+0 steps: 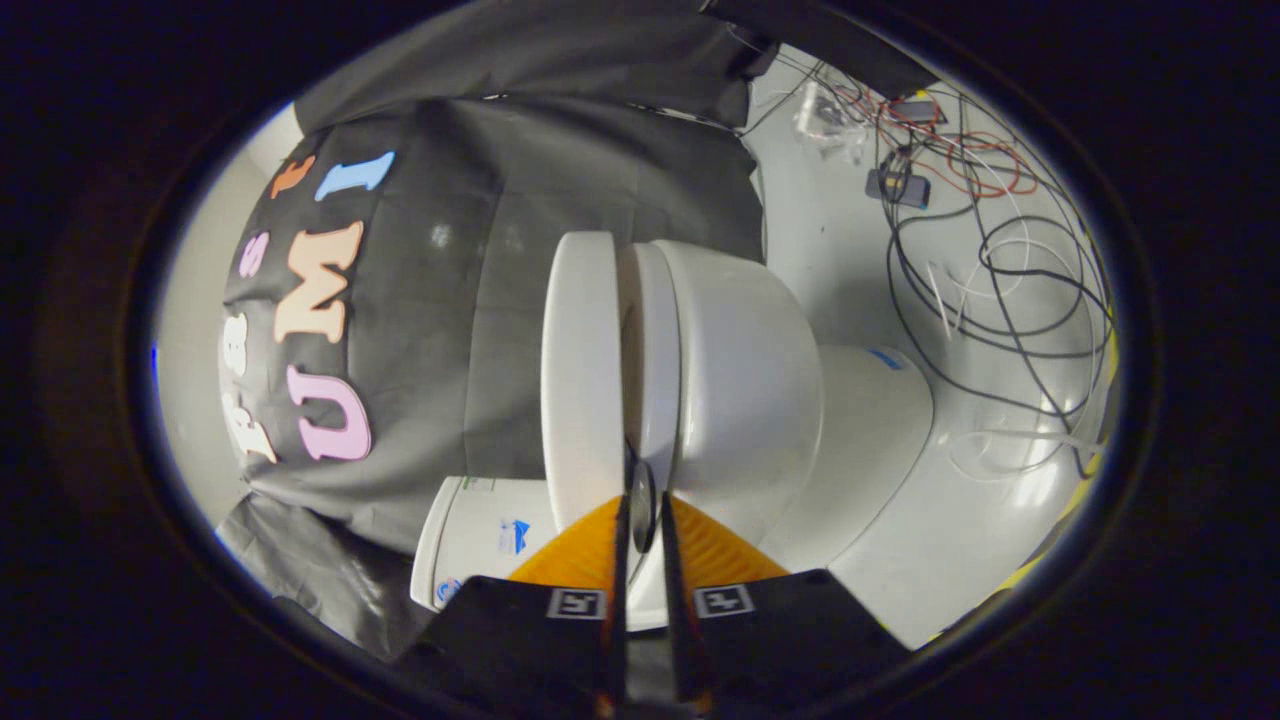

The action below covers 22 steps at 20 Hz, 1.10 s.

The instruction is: Open the toilet lid.

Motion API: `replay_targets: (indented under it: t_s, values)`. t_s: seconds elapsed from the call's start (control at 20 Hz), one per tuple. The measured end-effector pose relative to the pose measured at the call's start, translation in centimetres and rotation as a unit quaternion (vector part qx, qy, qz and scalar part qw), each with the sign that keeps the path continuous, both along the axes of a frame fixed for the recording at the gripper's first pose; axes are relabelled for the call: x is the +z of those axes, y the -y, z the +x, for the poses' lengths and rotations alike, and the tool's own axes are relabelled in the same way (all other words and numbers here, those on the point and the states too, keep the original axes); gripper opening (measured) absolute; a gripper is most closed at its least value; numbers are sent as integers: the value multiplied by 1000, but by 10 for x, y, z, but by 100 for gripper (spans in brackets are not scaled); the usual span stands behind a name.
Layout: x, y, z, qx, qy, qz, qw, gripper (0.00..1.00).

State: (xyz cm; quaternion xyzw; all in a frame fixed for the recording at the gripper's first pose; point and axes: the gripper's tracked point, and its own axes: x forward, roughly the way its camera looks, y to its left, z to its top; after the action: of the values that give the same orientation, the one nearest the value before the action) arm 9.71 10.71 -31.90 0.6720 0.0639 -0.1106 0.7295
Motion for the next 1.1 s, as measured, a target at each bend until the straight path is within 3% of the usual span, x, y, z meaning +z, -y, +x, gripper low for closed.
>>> replay_targets:
  t_s: [0.1,0.2,0.6,0.65,0.7,0.75,1.1]
  values:
    - [2,3,3,-9,11,23,1000,5]
    - [3,3,6,-15,17,43,999,2]
    - [7,9,10,-33,50,72,996,4]
    - [10,-11,0,-31,43,66,996,4]
    - [8,12,-22,-30,33,58,997,2]
    - [3,8,6,-27,27,60,997,0]
    - [19,6,10,-27,-30,34,999,0]
